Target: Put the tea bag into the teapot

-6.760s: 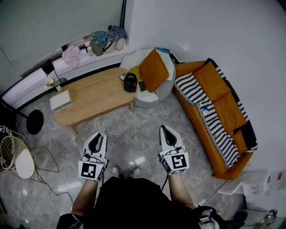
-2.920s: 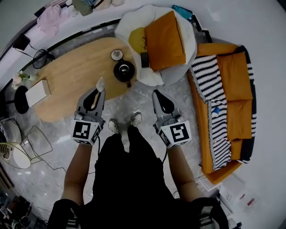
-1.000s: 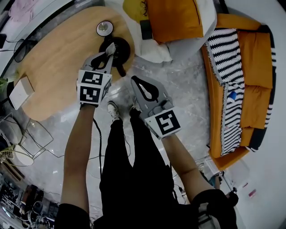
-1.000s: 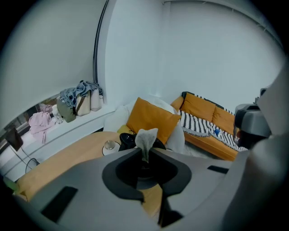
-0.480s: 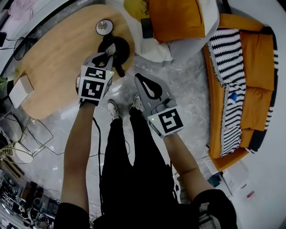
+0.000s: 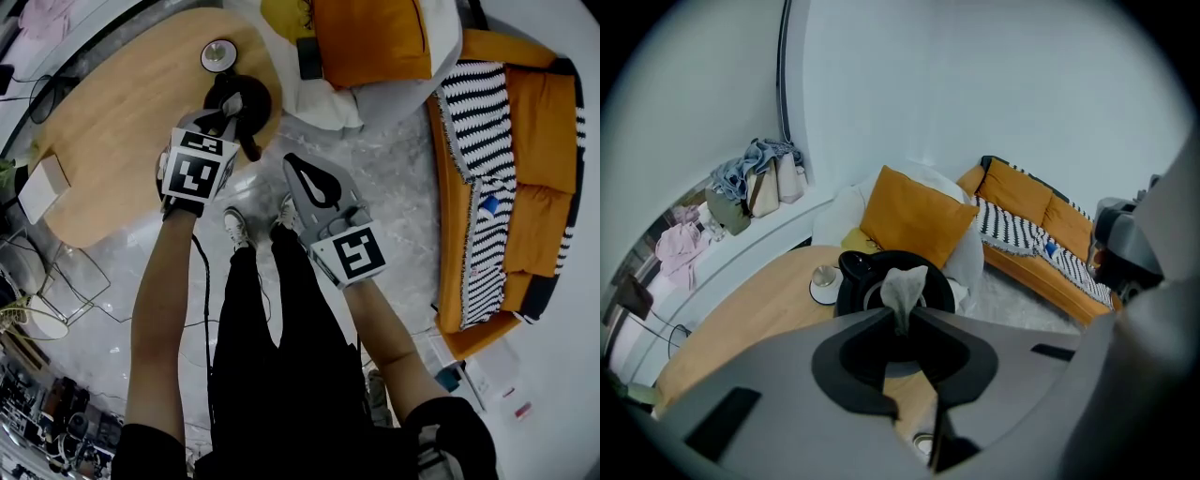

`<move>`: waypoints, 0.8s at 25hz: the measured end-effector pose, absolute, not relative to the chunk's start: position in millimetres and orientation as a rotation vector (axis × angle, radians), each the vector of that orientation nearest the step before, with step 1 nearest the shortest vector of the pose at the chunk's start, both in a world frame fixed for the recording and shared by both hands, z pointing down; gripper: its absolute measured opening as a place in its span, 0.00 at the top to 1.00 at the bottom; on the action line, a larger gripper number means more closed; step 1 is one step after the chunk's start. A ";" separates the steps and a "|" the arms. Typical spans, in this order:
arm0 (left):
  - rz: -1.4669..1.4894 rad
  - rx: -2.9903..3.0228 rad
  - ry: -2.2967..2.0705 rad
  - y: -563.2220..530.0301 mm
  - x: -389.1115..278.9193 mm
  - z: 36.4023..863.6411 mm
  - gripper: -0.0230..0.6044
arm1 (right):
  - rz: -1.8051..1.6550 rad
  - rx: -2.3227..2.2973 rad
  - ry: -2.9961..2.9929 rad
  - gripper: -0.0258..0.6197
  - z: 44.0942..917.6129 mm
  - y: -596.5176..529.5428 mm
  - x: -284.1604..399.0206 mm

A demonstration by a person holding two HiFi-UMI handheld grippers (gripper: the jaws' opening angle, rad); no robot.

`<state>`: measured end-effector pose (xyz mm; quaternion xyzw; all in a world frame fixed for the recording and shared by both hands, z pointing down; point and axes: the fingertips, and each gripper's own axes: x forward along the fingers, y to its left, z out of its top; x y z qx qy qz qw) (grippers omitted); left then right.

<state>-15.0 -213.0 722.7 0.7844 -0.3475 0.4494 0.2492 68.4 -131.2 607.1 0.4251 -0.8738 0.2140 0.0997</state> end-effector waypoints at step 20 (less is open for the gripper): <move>1.240 2.142 -0.925 -213.4 -7.3 718.6 0.73 | 0.658 1.257 -2.586 0.95 612.1 -128.4 75.5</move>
